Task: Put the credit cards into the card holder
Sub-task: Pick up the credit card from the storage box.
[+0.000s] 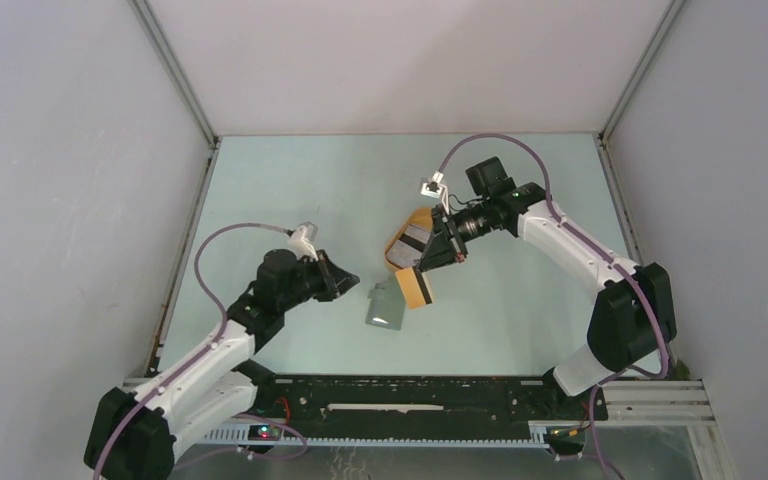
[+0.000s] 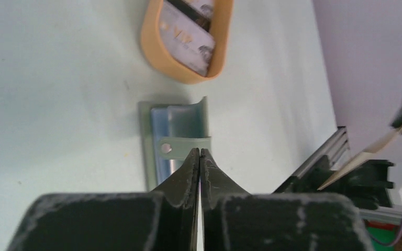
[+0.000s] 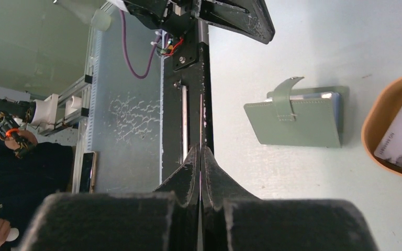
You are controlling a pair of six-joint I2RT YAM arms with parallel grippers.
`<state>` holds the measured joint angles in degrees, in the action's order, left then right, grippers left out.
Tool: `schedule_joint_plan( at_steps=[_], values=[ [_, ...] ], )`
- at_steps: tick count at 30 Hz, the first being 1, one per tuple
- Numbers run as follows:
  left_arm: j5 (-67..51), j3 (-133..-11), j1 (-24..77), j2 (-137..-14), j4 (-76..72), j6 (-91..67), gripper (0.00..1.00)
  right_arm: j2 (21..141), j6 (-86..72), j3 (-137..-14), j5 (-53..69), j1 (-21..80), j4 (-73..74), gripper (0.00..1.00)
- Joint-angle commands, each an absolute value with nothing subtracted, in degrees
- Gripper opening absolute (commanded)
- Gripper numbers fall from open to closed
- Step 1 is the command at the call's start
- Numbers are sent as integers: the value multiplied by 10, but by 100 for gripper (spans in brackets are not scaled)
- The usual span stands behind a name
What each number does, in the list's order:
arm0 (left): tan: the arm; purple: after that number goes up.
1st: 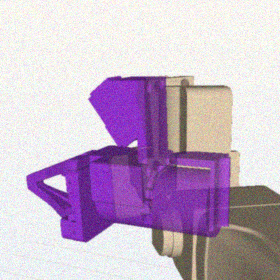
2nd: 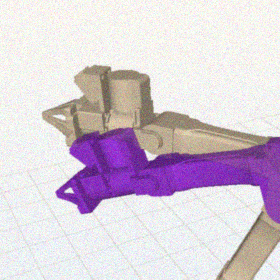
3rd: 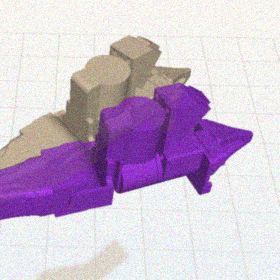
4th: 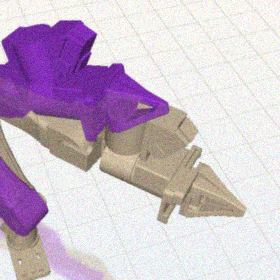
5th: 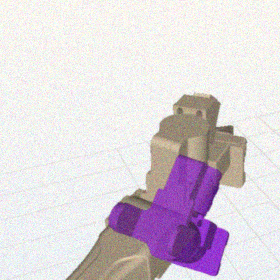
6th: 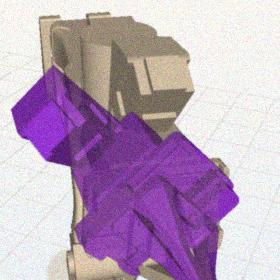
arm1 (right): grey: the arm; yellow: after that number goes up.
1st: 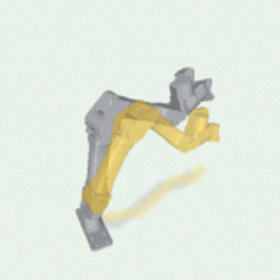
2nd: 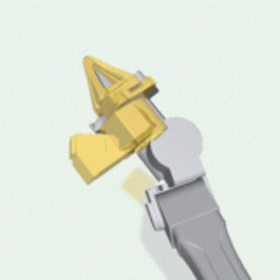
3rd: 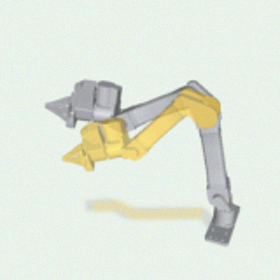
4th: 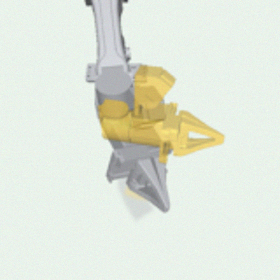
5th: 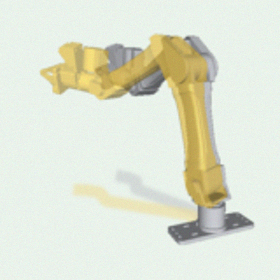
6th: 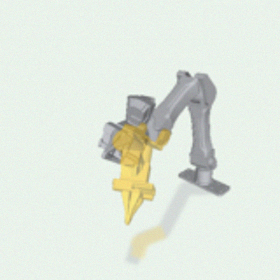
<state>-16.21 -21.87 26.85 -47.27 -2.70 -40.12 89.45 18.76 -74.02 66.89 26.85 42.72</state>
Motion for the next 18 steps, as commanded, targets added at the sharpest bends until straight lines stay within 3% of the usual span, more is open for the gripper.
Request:
schedule_joint_plan(
  at_steps=[1,14,18],
  values=[
    [-142,-209,279,-521,-31,-401,3,867,187,-728,672,254,404,0],
    [-193,-254,358,-680,-101,-399,3,839,159,-703,674,230,374,0],
    [-216,-282,386,-715,-115,-400,5,831,101,-687,626,222,327,0]
  ],
)
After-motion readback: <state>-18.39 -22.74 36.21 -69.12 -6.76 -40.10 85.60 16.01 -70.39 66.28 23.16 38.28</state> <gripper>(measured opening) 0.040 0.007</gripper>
